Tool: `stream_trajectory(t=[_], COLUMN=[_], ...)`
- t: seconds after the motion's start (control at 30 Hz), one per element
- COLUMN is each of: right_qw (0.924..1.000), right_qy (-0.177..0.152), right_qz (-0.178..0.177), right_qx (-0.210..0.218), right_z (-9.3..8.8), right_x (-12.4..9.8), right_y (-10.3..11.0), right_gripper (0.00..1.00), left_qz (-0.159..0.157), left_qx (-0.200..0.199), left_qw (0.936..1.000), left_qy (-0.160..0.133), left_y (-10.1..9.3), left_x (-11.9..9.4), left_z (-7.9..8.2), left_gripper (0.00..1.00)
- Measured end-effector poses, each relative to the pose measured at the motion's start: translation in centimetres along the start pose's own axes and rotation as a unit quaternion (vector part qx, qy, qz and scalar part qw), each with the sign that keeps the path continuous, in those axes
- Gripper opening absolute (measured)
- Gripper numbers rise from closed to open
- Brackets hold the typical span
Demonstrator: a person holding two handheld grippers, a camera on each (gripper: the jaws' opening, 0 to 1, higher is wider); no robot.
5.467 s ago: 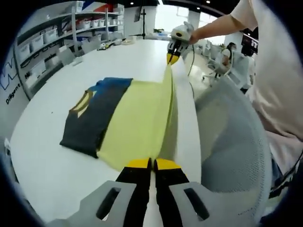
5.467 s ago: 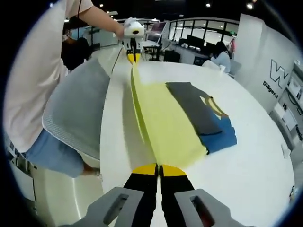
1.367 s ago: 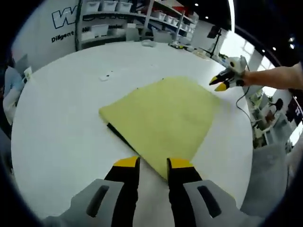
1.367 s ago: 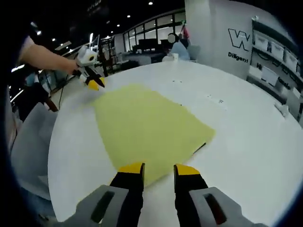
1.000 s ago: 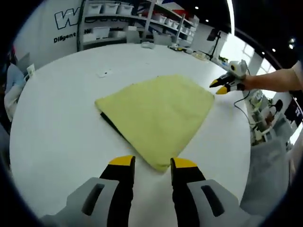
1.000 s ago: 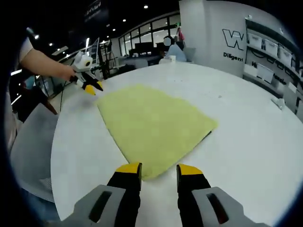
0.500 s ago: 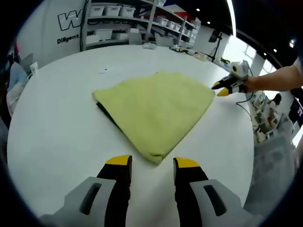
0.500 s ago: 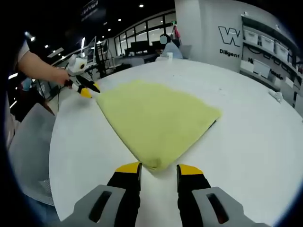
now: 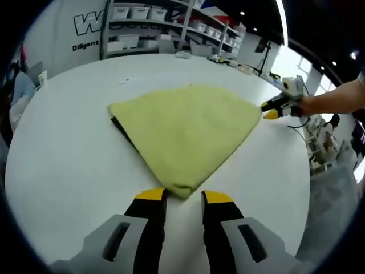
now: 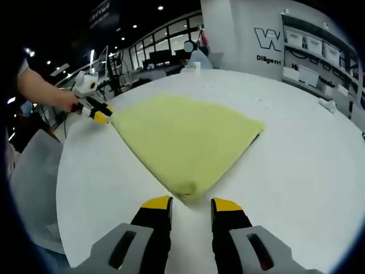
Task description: Fold the garment on the visible template until the final outline fits inside the template.
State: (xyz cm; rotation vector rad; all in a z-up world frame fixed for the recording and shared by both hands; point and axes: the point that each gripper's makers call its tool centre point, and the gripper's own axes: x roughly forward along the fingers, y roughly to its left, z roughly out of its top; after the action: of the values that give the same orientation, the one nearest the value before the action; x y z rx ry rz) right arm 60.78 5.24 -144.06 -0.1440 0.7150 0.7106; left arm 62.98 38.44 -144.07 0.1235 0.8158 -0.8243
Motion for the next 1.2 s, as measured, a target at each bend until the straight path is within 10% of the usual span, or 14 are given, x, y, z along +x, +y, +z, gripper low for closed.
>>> stream_trajectory(t=[0.67, 1.03, 1.2], right_qw=[0.9991, 0.9747, 0.9748], right_qy=[0.008, 0.065, 0.066], right_qz=[0.029, 0.087, 0.087], right_qx=[-0.029, -0.196, -0.194], right_z=[0.0, -0.4, -0.7], right_x=[0.3, -1.1, -1.1], right_y=[0.5, 0.0, 0.0], right_gripper=[0.0, 0.0, 0.0], left_qz=[-0.011, -0.032, -0.036], left_qx=[0.015, 0.101, 0.115], left_qw=[0.9998, 0.9936, 0.9917], left_qy=[0.001, 0.038, 0.047], left_y=[-0.4, 0.8, 0.4], left_x=[0.2, -1.0, -0.9], left_z=[0.2, -0.3, -0.6], left_gripper=[0.01, 0.0, 0.0])
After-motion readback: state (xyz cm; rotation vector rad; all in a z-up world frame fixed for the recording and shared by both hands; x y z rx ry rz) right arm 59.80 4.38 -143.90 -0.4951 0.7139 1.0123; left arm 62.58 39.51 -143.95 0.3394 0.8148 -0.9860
